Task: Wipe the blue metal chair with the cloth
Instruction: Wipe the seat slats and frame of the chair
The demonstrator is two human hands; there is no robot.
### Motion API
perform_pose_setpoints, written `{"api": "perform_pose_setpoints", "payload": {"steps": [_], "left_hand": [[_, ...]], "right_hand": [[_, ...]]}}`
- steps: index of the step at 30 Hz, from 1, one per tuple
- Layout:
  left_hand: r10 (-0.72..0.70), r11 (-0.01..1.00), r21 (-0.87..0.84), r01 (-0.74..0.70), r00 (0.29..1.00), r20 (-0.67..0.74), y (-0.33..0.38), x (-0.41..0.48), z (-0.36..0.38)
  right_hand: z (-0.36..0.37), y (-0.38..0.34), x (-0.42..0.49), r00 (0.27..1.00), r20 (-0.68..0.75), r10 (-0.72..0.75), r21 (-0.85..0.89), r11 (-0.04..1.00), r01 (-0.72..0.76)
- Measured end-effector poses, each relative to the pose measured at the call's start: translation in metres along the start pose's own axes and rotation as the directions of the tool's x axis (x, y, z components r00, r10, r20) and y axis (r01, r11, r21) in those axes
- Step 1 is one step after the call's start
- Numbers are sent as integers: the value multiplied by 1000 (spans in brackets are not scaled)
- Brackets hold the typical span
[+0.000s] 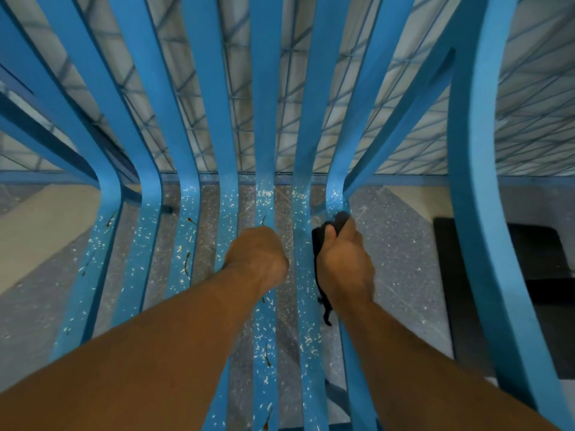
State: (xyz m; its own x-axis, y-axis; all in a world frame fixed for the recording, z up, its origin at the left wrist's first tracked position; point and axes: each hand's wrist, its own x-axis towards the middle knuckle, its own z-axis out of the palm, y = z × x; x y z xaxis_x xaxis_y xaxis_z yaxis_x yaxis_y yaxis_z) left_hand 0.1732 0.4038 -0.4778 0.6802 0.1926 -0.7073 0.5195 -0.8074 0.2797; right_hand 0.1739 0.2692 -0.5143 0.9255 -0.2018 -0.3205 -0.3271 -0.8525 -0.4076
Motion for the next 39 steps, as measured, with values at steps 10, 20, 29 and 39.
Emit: {"api": "perform_pose_setpoints", "payload": {"steps": [10,20,29,39], "left_hand": [[-13,1000,-25,13,1000,-2,0,-3,-1],[-8,1000,23,9,1000,-29,0,3,1],[-31,999,-43,30,999,-12,2,-2,-2],[-32,999,0,32,999,-12,2,-3,-2]], "right_hand": [[-3,18,-36,973,66,221,42,974,-224],[6,-22,48,994,-88,61,37,998,-58],[1,4,2,1000,20,-9,14,1000,9],[-2,-4,23,994,12,111,-3,994,-111]]}}
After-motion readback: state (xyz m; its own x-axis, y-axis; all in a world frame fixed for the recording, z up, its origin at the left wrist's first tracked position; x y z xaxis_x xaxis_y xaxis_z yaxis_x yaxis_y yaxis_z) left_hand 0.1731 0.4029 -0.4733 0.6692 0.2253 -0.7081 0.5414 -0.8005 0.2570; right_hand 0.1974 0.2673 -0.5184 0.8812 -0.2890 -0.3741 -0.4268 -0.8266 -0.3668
